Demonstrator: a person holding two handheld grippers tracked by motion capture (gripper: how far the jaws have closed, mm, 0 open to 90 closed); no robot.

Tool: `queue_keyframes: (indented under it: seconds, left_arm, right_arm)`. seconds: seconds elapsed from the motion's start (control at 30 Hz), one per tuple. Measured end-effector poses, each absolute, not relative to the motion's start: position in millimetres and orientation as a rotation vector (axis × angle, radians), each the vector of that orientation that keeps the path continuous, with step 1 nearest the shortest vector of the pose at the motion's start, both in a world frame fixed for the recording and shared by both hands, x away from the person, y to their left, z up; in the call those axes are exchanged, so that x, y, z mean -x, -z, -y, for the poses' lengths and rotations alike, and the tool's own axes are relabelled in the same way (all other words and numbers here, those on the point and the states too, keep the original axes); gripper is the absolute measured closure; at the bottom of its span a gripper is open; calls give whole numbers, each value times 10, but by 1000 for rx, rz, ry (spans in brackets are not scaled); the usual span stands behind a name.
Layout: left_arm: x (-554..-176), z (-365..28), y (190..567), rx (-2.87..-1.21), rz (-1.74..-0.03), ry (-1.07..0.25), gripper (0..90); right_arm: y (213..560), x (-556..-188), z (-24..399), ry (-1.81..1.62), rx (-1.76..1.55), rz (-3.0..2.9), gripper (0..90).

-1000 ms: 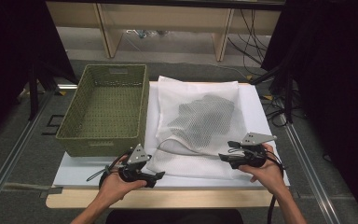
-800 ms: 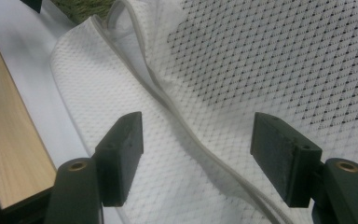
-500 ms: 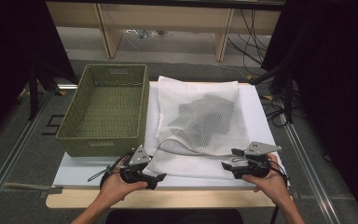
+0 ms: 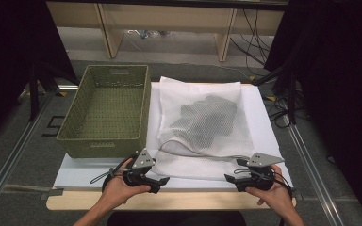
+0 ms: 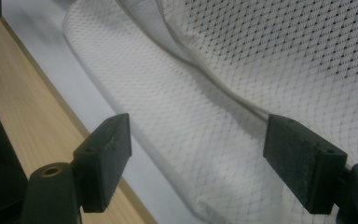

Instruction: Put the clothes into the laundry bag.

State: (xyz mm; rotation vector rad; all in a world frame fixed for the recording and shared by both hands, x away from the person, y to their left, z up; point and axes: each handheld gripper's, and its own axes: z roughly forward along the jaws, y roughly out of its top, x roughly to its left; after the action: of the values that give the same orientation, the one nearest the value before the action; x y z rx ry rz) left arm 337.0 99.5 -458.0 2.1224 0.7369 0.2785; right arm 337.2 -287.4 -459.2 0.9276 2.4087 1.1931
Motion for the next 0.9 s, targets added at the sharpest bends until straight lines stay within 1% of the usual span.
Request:
queue_keyframes:
  seconds: [0.03,0.2,0.23,0.9]
  left_arm:
    - [-3375,-1000,4574,-2141,-726,-282,190]
    - [-3364,-976,4581,-2133,-719,-296,190]
    - [-3358,-970,4582,-2125,-719,-283,190]
    - [-3379,-989,4586,-2132,-718,-297,190]
  right_arm:
    - [4598,-3343,2877,-1190,-937,-2408,244]
    - [4615,-3226,2905,-1180,-966,-2398,244]
    - [4610,-3218,2918,-1175,-959,-2398,244]
    - [4642,-3242,3032,-1163,-1014,-2362,248]
